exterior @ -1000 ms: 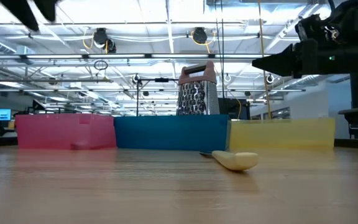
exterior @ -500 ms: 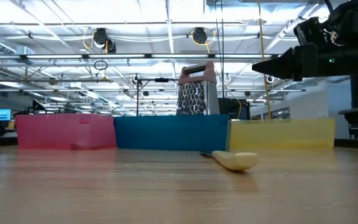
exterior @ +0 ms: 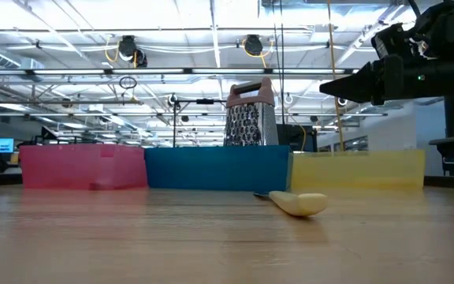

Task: Pick & Place Kitchen Items
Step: Put the green spatula into the blue bin

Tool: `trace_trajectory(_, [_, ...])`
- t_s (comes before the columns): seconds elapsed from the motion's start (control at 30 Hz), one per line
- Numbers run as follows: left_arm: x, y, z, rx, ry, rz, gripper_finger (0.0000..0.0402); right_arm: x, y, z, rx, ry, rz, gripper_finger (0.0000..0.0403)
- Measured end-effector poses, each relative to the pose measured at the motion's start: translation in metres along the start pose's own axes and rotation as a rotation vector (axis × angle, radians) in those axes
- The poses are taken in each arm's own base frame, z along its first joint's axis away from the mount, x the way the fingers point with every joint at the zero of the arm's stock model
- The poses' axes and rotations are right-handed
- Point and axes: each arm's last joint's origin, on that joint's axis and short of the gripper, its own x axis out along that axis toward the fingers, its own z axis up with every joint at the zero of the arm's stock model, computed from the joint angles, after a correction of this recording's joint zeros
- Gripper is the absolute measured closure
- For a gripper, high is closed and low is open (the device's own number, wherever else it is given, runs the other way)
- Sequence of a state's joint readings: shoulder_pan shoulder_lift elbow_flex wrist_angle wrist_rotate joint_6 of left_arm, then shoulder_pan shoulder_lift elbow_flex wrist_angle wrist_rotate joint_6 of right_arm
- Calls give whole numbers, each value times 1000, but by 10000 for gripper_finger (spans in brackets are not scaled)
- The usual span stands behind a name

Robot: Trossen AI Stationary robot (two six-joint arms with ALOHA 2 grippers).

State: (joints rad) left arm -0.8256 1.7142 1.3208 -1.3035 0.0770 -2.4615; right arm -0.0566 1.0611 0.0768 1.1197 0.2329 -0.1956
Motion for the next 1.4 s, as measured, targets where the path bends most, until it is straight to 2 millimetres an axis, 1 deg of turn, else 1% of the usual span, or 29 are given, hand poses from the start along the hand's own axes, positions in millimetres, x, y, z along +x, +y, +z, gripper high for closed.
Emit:
trace_trajectory(0.13, [19, 4, 0, 4, -11, 7, 307, 0, 0, 0, -1, 2, 0, 310])
trace_trajectory(0.33, [49, 2, 7, 6, 5, 5, 307, 0, 0, 0, -2, 2, 0, 310])
trace_trajectory(0.5, [63, 4, 16, 36, 34, 119, 307, 0, 0, 0, -3, 2, 0, 310])
trace_trajectory(0.7, [72, 9, 21, 57, 68, 205, 306, 0, 0, 0, -3, 2, 0, 310])
trace_trajectory(0.87, [73, 11, 20, 67, 100, 241, 306, 0, 0, 0, -3, 3, 0, 310])
trace_trajectory(1.17, [74, 19, 12, 63, 127, 272, 307, 0, 0, 0, -1, 3, 0, 310])
trace_trajectory(1.4, [77, 16, 8, 59, 141, 250, 307, 0, 0, 0, 16, 3, -1, 310])
